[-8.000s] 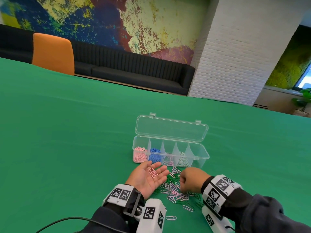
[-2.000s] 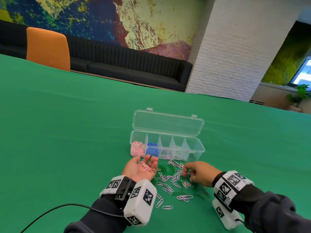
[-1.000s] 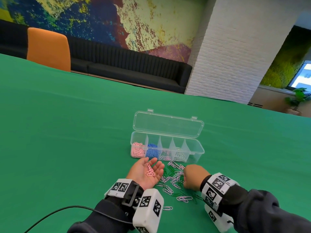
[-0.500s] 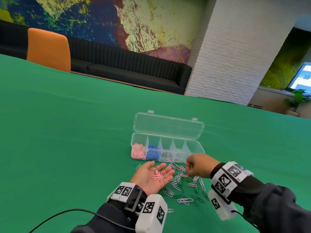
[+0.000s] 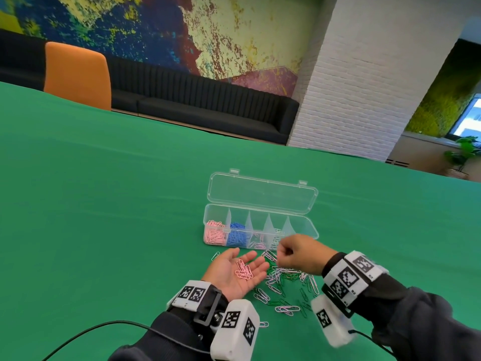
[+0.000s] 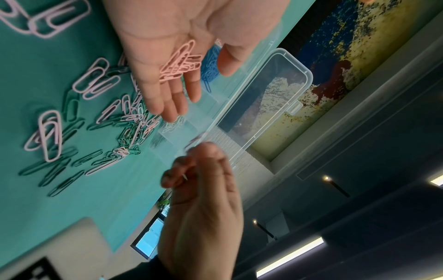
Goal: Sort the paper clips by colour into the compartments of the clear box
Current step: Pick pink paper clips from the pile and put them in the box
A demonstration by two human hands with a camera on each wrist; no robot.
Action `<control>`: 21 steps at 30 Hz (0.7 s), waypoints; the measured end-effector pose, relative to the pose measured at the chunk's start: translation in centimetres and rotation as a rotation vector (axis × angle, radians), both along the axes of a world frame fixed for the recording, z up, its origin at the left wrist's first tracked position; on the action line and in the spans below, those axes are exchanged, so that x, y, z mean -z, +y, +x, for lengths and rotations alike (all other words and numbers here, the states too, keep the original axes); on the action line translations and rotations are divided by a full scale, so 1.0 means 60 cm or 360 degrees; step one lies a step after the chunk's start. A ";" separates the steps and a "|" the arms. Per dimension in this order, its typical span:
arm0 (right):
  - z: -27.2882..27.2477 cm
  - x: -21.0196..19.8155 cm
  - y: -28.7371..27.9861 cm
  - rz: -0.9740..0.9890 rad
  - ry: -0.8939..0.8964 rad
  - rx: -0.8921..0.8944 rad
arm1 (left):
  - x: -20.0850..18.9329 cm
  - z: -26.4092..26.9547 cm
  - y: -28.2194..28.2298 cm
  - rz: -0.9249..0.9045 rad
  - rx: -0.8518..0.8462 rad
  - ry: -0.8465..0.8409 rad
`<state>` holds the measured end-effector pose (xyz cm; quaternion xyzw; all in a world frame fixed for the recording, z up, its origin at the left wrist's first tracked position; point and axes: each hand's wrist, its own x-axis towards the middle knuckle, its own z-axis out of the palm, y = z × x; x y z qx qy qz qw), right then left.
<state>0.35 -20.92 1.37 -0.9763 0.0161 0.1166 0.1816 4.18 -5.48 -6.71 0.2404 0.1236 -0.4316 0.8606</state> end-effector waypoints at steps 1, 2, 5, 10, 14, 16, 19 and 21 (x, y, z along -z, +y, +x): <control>0.002 -0.010 0.008 0.0134 -0.0075 -0.0016 | 0.001 0.000 -0.001 0.0000 0.0015 -0.0002; 0.004 -0.017 0.013 0.0241 -0.0128 -0.0021 | 0.001 0.000 -0.002 -0.0008 0.0030 -0.0004; 0.011 -0.022 0.012 0.0278 -0.0173 0.0005 | -0.001 0.000 -0.002 -0.0028 0.0027 0.0014; 0.008 0.003 -0.030 -0.0087 0.0029 0.0113 | -0.010 -0.001 0.012 -0.0043 0.0012 0.0127; 0.000 0.035 -0.051 -0.0252 0.0268 0.0129 | -0.008 0.002 0.016 -0.0029 0.0038 0.0052; -0.001 0.038 -0.056 -0.0286 0.0359 0.0123 | -0.007 0.002 0.016 -0.0031 0.0025 0.0035; 0.002 0.030 -0.062 -0.0375 0.0360 0.0109 | -0.003 0.003 0.017 -0.0023 -0.0020 0.0050; 0.004 0.026 -0.064 -0.0404 0.0274 0.0110 | -0.002 0.004 0.017 -0.0010 -0.0026 0.0055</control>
